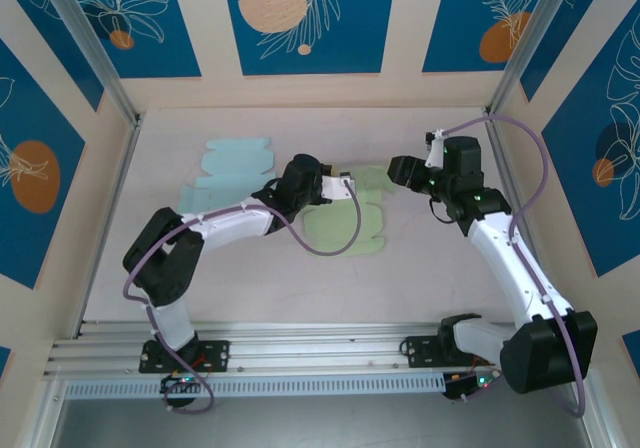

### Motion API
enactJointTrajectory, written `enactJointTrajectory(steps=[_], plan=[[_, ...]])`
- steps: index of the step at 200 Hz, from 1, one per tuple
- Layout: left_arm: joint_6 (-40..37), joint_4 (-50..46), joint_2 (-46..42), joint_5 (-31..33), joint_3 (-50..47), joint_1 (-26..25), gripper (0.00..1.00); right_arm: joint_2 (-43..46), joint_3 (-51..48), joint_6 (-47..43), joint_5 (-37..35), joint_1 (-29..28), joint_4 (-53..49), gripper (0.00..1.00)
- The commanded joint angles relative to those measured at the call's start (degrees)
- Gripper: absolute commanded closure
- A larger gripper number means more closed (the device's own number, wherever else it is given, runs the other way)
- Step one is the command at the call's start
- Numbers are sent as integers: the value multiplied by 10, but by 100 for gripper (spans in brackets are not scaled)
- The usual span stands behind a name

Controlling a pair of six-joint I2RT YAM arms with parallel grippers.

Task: Fold the paper box

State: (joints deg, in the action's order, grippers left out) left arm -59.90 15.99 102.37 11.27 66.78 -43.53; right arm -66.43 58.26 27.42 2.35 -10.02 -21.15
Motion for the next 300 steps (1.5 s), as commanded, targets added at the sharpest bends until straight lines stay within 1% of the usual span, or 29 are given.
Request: enactJointTrajectory(steps=[1, 41, 61, 102, 116, 146, 161, 168, 241, 300], plan=[[-13, 45, 6, 20, -3, -4, 97, -44, 31, 53, 65, -8, -30, 34], [-18, 47, 13, 21, -10, -7, 97, -137, 105, 51, 73, -30, -38, 31], [-31, 46, 18, 26, -14, -7, 97, -177, 146, 36, 46, -44, -58, 31], [-53, 43, 21, 31, -21, -7, 97, -199, 171, 33, 11, -56, -64, 30], [-53, 44, 24, 30, -22, -7, 97, -201, 174, 37, 6, -55, -63, 26], [-52, 50, 28, 23, -26, -7, 97, -224, 195, 41, 19, -55, -71, 21], [-52, 52, 28, 23, -27, -7, 97, -238, 205, 43, 22, -55, -76, 5], [-52, 54, 28, 23, -28, -7, 97, -245, 209, 45, 24, -55, -76, 3], [-54, 69, 29, 27, -41, -7, 96, -283, 228, 67, 57, -59, -74, 3], [-46, 70, 31, 26, -38, -7, 96, -283, 196, 81, 71, -63, -55, 6]])
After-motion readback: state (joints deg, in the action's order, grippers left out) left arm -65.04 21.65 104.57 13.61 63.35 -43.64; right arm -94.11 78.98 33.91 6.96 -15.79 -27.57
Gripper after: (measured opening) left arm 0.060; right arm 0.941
